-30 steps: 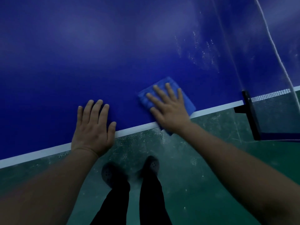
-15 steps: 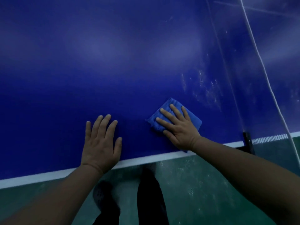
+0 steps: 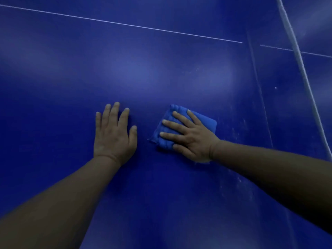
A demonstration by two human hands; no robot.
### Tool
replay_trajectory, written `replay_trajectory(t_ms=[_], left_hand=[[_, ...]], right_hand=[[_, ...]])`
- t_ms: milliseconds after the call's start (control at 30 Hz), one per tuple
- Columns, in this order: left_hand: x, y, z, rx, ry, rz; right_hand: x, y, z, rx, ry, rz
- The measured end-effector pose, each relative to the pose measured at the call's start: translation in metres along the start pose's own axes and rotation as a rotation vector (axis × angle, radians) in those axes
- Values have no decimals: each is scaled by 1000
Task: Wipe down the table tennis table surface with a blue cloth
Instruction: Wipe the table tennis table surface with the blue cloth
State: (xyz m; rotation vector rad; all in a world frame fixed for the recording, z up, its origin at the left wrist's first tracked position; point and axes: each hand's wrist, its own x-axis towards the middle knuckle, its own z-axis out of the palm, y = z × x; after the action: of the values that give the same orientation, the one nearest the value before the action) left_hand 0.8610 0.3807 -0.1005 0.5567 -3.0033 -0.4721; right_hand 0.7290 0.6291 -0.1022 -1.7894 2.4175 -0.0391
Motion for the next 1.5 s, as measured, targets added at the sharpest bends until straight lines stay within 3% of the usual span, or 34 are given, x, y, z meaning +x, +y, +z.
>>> replay_trajectory(t_ms=[200, 500, 800, 1000, 1100, 1167, 1267, 1333, 1500], left_hand=[[45, 17, 13, 57, -21, -8], [48, 16, 21, 66, -34, 4], [47, 15, 22, 76, -9, 10], [49, 16, 19, 81, -45, 6], [50, 16, 18, 78, -70, -3], [50, 17, 19, 75, -68, -6], [50, 18, 20, 80, -53, -5], [49, 18, 20, 83, -51, -4], [49, 18, 21, 102, -83, -4]], right_hand=[[72, 75, -10, -41, 35, 7], [100, 92, -6, 19, 82, 63], [208, 122, -28, 112, 53, 560], [141, 186, -30, 156, 75, 1150], [128, 169, -29, 180, 83, 1337], [151, 133, -27, 163, 92, 1215], [181, 87, -23, 140, 48, 797], [174, 106, -26, 122, 24, 748], [96, 164, -26, 208, 80, 1321]])
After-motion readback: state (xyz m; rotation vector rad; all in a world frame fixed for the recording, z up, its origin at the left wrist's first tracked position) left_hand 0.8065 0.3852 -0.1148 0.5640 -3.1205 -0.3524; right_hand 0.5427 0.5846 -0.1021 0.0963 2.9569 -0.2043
